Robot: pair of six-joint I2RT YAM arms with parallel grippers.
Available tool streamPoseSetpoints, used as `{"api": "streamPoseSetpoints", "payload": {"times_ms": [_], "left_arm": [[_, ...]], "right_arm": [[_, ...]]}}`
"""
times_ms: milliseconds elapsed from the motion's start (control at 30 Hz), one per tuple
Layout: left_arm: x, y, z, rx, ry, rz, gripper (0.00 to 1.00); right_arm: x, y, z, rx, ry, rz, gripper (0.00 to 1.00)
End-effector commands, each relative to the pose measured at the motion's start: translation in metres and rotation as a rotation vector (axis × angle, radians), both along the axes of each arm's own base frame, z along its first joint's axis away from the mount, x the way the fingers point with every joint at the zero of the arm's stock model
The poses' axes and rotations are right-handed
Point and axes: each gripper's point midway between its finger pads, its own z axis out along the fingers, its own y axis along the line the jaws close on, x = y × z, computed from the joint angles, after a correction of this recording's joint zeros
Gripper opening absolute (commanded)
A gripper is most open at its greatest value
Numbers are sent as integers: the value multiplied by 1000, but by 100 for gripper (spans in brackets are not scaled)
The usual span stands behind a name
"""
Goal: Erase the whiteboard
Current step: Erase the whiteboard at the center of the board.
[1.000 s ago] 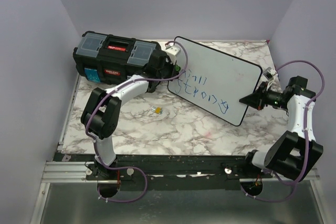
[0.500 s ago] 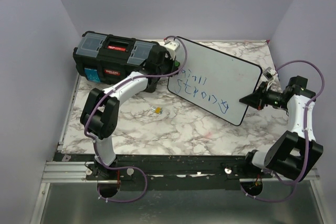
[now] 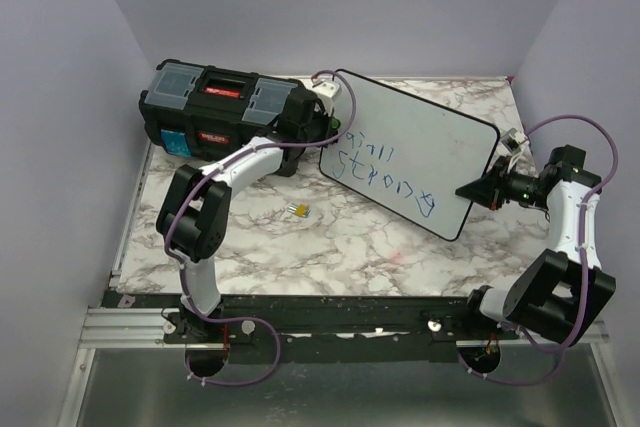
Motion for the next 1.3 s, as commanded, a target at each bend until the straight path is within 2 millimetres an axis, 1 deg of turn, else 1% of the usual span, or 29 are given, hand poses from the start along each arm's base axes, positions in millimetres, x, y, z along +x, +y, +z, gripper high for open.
{"api": "streamPoseSetpoints", "payload": {"times_ms": [0, 100, 167, 267, 400, 467, 567, 633, 700, 800, 833, 900, 967, 1033, 1100, 1167, 1267], "left_arm": [[-16, 10, -40, 23, 93, 7, 0], [-21, 9, -51, 13, 102, 1, 0], [-22, 8, -49, 7, 95, -4, 0], [-15, 6, -30, -2, 59, -5, 0], [-1, 2, -1, -17, 9, -4, 0], [5, -1, 6, -22, 10, -10, 0], [7, -7, 11, -39, 17, -27, 0], [4, -10, 6, -46, 31, -37, 0], [-1, -9, -9, -41, 65, -44, 0], [-16, -6, -37, -34, 128, -54, 0], [-24, -3, -47, -32, 150, -56, 0], [-34, 0, -58, -44, 162, -55, 0], [-44, 2, -65, -51, 175, -58, 0], [-50, 3, -66, -55, 172, -64, 0], [-48, 2, -59, -60, 154, -68, 0], [-41, -1, -48, -57, 131, -71, 0], [-25, -4, -27, -41, 88, -65, 0]], "right_arm": [[-1, 5, 2, 15, -29, 30, 0], [-2, 5, 2, 15, -31, 32, 1], [-2, 6, 2, 17, -30, 32, 1], [-2, 6, 2, 19, -30, 32, 1], [-2, 6, 2, 16, -33, 33, 1], [-2, 6, 3, 15, -35, 32, 1], [-2, 6, 2, 15, -35, 31, 1], [-2, 6, 2, 15, -34, 30, 1], [-2, 6, 2, 14, -34, 31, 1], [-2, 6, 2, 15, -35, 31, 1], [-2, 6, 2, 13, -36, 32, 1], [-2, 6, 2, 14, -37, 32, 1], [-2, 6, 3, 15, -39, 32, 1], [-2, 6, 3, 16, -39, 33, 1], [-2, 6, 2, 17, -38, 33, 1], [-2, 6, 2, 18, -39, 33, 1], [-2, 6, 2, 16, -38, 33, 1]]}}
